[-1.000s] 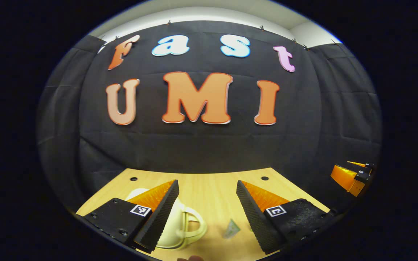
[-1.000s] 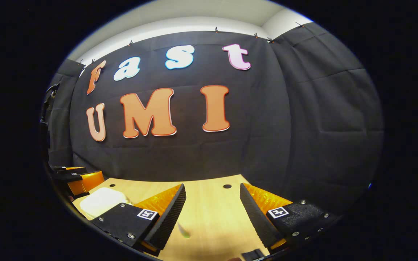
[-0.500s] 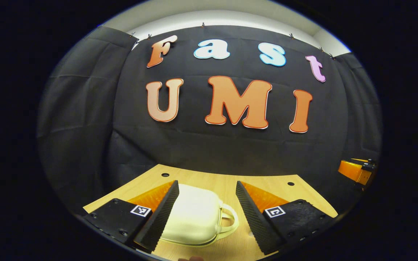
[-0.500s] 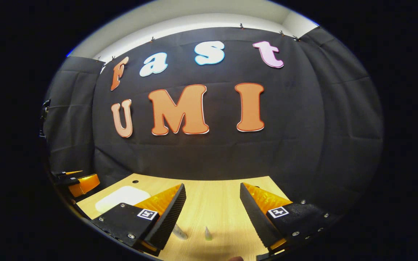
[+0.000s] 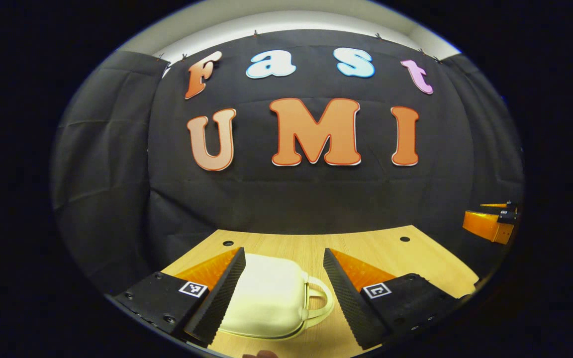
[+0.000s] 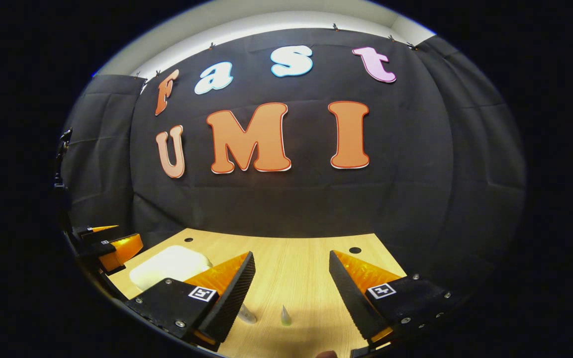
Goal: First open the suitcase, pack the skin care products into it, and then close the suitcase.
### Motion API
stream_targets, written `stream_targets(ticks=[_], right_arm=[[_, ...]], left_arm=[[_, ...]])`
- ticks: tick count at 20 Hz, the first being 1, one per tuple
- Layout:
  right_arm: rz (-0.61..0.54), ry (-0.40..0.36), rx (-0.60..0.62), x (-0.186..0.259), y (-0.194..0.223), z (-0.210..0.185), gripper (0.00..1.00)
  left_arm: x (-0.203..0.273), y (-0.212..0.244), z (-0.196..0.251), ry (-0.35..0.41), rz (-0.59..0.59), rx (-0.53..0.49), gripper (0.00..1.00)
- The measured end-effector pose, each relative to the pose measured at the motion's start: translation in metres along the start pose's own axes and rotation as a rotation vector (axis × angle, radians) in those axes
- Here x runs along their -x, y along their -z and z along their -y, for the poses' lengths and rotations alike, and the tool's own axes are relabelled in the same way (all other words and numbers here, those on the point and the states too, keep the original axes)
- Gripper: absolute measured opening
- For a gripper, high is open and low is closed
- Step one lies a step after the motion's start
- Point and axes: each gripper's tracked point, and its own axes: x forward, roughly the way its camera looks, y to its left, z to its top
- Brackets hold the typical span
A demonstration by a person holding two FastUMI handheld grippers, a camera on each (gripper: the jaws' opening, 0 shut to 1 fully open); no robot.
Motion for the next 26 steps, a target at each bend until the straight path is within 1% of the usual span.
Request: stream_targets(ticks=[2,4,9,12,13,16,19,23,26], right_arm=[[-0.015,0.022,0.038,0.002,0.01,0.005,0.95],[-0.032,0.037,0.066,0.005,0.019,0.008,0.95],[-0.085,0.06,0.094,0.011,0.039,0.021,0.95],[-0.118,0.102,0.064,0.013,0.05,0.038,0.96],[-0.126,0.118,0.046,0.014,0.053,0.044,0.96],[-0.151,0.163,0.008,0.017,0.061,0.064,0.96],[-0.185,0.202,-0.016,0.021,0.071,0.085,0.96],[-0.223,0.24,-0.042,0.026,0.083,0.105,0.96],[-0.244,0.264,-0.054,0.028,0.09,0.117,0.96]], left_arm=[[-0.005,0.011,0.005,0.012,-0.007,-0.063,0.96],[-0.012,0.03,0.01,0.022,-0.037,-0.141,0.98],[-0.027,0.08,0.028,0.069,-0.115,-0.349,0.98],[-0.031,0.11,0.043,0.114,-0.159,-0.459,0.99],[-0.034,0.123,0.051,0.142,-0.188,-0.5,0.99],[-0.041,0.157,0.066,0.19,-0.253,-0.604,0.99],[-0.049,0.187,0.073,0.198,-0.299,-0.724,0.99],[-0.066,0.205,0.076,0.208,-0.343,-0.868,0.99],[-0.078,0.209,0.078,0.218,-0.353,-0.915,0.98]])
